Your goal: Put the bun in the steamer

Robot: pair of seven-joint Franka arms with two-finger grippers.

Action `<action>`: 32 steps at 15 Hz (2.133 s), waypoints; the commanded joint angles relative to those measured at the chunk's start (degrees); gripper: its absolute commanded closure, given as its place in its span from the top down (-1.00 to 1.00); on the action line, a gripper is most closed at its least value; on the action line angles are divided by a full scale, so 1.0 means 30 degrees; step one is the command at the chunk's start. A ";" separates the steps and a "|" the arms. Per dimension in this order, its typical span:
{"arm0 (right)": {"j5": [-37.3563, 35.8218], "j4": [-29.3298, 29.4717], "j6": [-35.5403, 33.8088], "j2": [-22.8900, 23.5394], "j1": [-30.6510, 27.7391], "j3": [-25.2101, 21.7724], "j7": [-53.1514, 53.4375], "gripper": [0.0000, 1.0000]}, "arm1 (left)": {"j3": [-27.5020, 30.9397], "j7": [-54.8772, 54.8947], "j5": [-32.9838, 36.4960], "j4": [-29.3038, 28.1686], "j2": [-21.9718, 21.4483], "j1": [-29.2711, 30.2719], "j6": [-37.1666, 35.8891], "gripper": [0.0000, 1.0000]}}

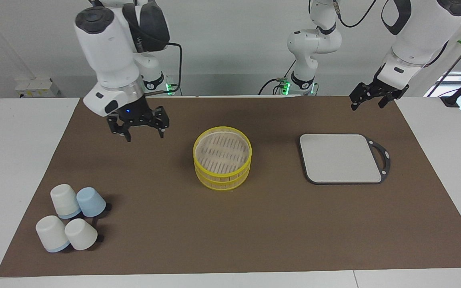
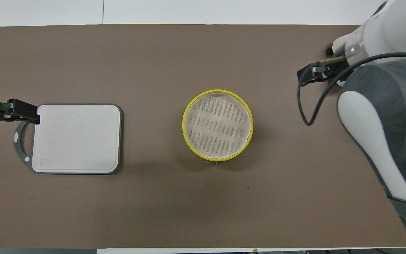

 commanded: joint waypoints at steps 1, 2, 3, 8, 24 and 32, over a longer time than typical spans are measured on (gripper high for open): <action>0.0302 -0.1032 -0.0877 -0.0691 -0.1289 0.0320 -0.1487 1.00 | -0.0150 0.0327 0.0262 -0.0438 -0.0356 -0.0321 0.0352 1.00; 0.0302 -0.1091 -0.1055 -0.0720 -0.1758 0.0320 -0.1636 1.00 | -0.0150 0.0269 0.0262 -0.0438 -0.0356 -0.0586 0.0352 1.00; 0.0302 -0.1411 -0.1231 -0.0895 -0.2140 0.0320 -0.1812 1.00 | -0.0150 0.0269 0.0233 -0.0438 -0.0356 -0.0647 0.0352 1.00; 0.0506 -0.6035 0.1572 -0.3470 -0.3198 0.0320 -0.2136 1.00 | -0.0120 0.0269 0.0233 -0.0379 -0.0356 -0.0530 0.0586 1.00; 0.1005 -0.4610 0.0556 -0.2743 -0.4048 0.0262 -0.2136 1.00 | -0.0120 0.0122 0.0204 -0.0438 -0.0444 -0.0326 0.0616 1.00; -0.0163 -0.4520 0.1316 -0.2625 -0.4048 0.0262 -0.2223 1.00 | -0.0091 0.0152 0.0116 -0.0467 -0.0444 -0.0267 0.0645 1.00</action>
